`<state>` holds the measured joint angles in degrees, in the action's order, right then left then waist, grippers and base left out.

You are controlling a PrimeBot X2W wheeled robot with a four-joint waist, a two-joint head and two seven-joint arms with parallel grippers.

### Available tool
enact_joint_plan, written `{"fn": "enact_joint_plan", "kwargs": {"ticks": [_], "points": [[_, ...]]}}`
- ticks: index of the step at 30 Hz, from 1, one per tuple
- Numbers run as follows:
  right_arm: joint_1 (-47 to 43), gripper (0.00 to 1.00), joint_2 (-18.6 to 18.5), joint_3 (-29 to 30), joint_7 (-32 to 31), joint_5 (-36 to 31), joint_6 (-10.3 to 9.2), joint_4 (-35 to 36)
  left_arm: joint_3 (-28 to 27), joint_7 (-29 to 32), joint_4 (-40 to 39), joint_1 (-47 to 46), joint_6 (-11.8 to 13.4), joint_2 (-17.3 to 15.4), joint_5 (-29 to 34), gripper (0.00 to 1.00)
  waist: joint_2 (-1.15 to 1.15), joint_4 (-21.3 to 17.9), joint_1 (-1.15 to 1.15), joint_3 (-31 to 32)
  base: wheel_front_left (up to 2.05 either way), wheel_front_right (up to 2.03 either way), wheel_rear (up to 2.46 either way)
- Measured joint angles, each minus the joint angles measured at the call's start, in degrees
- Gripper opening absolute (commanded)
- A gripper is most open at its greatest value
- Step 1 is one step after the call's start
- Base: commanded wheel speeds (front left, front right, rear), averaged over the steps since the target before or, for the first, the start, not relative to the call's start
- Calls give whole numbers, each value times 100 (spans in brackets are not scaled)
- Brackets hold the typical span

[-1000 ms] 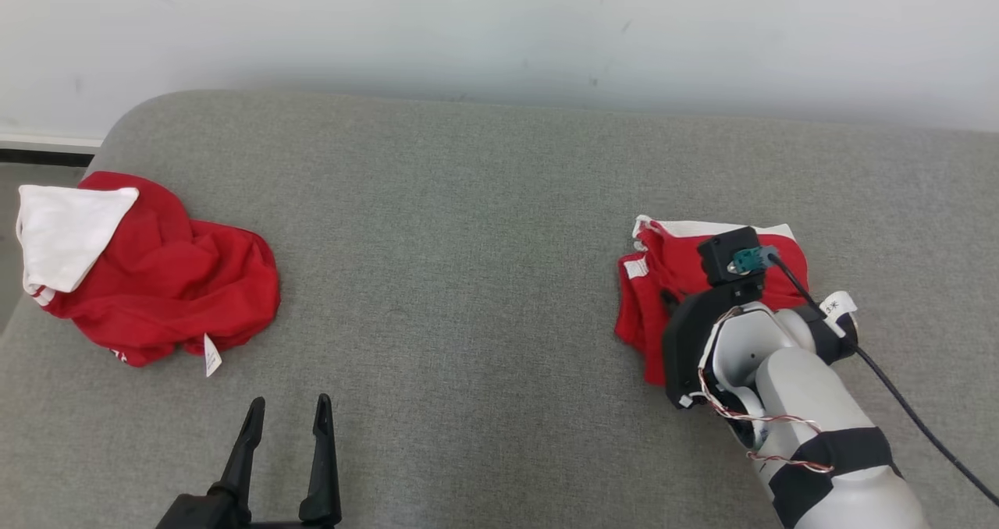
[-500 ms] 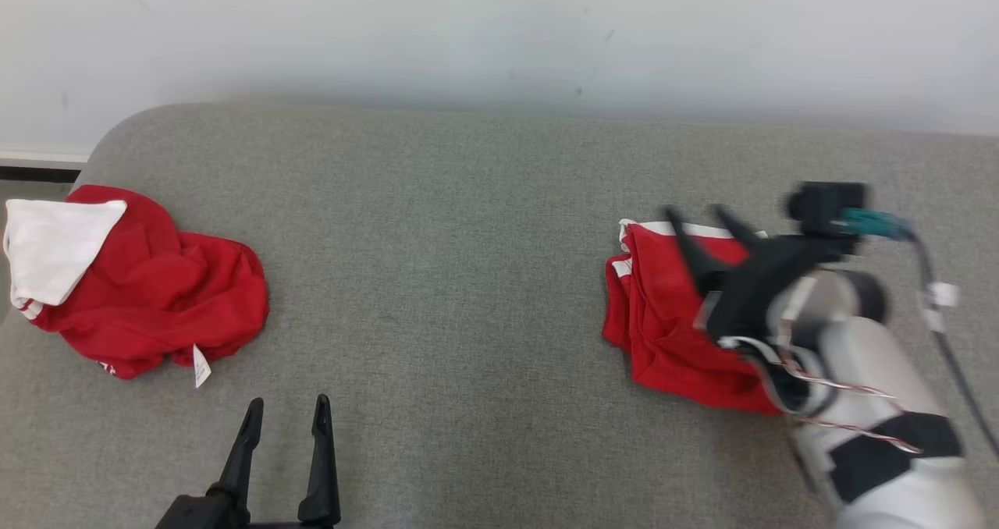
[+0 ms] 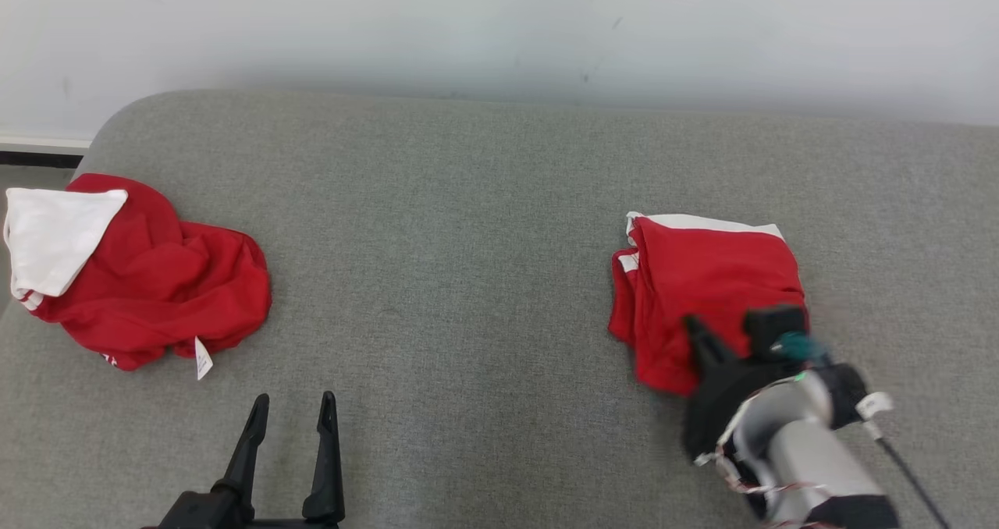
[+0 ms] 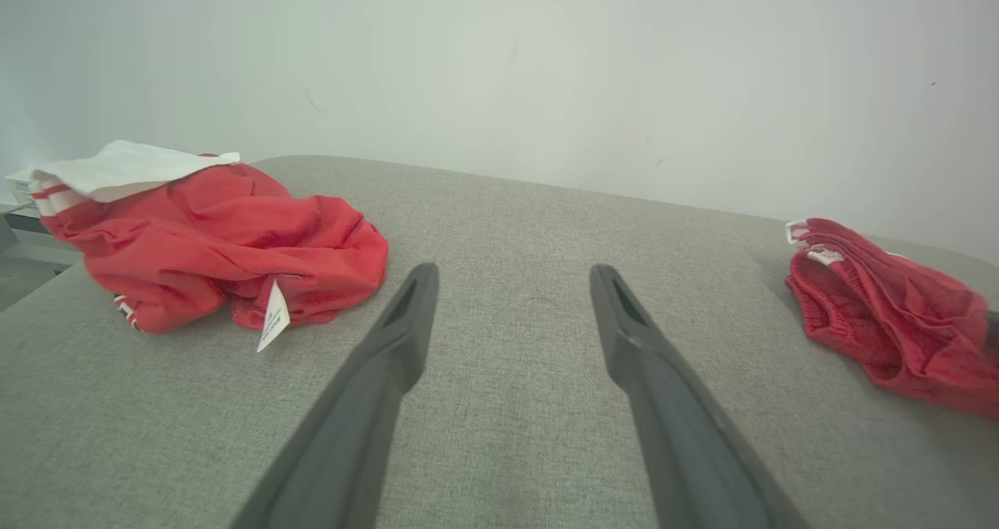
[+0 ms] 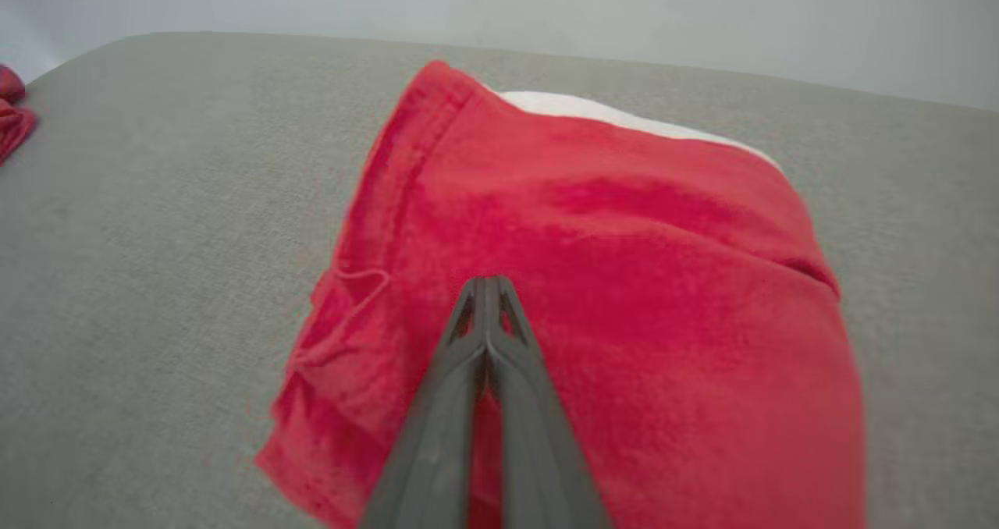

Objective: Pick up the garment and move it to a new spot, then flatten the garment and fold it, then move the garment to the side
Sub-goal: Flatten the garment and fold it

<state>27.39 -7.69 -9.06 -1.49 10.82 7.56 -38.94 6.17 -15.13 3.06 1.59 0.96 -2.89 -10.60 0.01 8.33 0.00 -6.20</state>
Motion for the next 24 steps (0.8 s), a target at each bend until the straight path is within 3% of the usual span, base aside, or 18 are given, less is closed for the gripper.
{"fn": "enact_joint_plan", "kwargs": {"ticks": [5,9,12,16,18,19,20,24], "points": [[-86,0,364,-812,131,73,0,-410,-31,0,9,-12,3,-1,1,100,0,-9,0,5,0,0,0],[-230,0,452,-1414,116,517,0,-631,-24,0,52,-10,-4,0,5,100,0,-26,0,70,0,0,0],[-369,0,472,-1898,191,1179,0,-393,-4,0,114,6,-32,-1,41,100,0,-83,0,152,0,0,0],[-421,0,480,-1915,513,1617,0,1,-3,0,137,9,-30,0,44,100,0,-188,0,256,0,0,0],[-466,38,481,-1772,732,1697,0,204,-8,0,167,15,1,-1,42,100,0,-259,0,313,0,0,0],[-498,83,480,-1678,823,1699,0,308,1,0,192,27,-8,-1,26,100,-1,-298,0,344,0,0,0],[-543,100,481,-1552,945,1700,0,425,-2,0,191,37,-22,3,1,100,0,-339,0,375,0,0,0],[-776,100,478,-1048,1213,1523,0,896,-47,0,168,45,7,3,-32,100,0,-518,-1,509,0,0,0]]}}
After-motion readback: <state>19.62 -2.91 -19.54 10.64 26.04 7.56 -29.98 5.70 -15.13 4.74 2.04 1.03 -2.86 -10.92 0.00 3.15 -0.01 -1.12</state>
